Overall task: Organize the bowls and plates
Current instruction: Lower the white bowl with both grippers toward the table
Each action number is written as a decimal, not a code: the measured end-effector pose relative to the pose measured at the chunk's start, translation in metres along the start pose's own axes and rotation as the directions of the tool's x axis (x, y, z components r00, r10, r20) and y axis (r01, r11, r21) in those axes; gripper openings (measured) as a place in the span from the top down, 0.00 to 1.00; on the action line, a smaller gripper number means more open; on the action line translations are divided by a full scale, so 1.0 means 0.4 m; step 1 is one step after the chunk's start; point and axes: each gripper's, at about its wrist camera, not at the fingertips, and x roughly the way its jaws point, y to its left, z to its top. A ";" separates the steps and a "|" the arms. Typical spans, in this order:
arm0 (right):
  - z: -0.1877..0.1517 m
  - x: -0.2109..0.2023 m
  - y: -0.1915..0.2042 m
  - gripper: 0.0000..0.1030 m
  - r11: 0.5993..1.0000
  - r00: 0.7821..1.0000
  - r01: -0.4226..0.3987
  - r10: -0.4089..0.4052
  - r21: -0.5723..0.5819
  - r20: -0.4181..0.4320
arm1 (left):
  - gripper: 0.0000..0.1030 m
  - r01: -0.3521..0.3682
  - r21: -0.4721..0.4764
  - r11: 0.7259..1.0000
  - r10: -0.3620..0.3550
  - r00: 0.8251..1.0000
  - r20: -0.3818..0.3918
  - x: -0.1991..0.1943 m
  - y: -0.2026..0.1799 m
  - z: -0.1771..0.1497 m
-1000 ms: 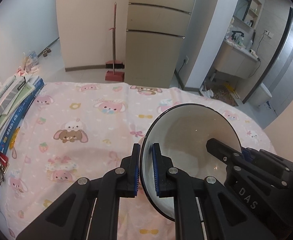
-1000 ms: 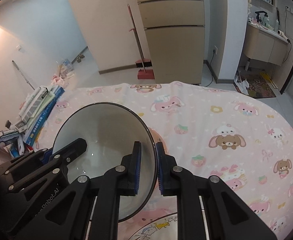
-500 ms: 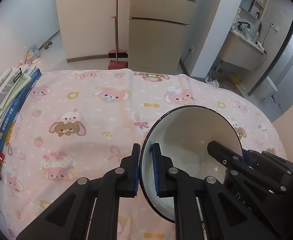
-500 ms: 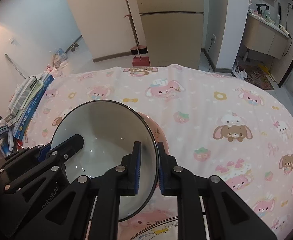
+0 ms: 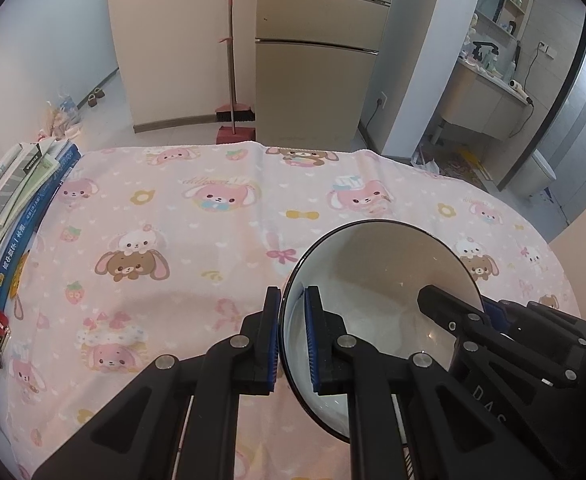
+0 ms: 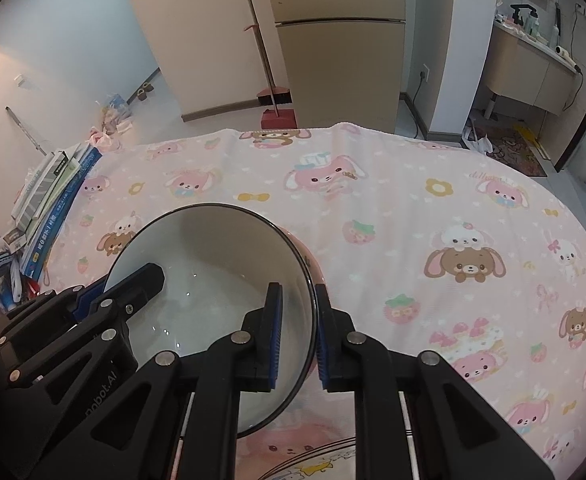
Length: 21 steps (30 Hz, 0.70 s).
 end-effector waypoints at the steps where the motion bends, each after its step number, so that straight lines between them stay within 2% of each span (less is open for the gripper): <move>1: 0.000 0.000 0.000 0.86 1.000 1.000 -0.001 0.001 0.002 0.000 | 0.88 0.001 -0.002 1.000 -0.001 1.000 0.000 -0.001 0.000 -0.001; 9: 0.001 0.003 0.002 0.85 1.000 1.000 0.007 -0.007 -0.009 0.003 | 0.88 0.009 -0.015 1.000 -0.009 1.000 -0.006 0.012 0.008 0.001; 21: -0.002 0.002 0.008 0.85 0.999 1.000 0.017 -0.017 -0.031 0.003 | 0.88 -0.019 -0.002 1.000 0.019 1.000 -0.019 0.006 0.003 -0.002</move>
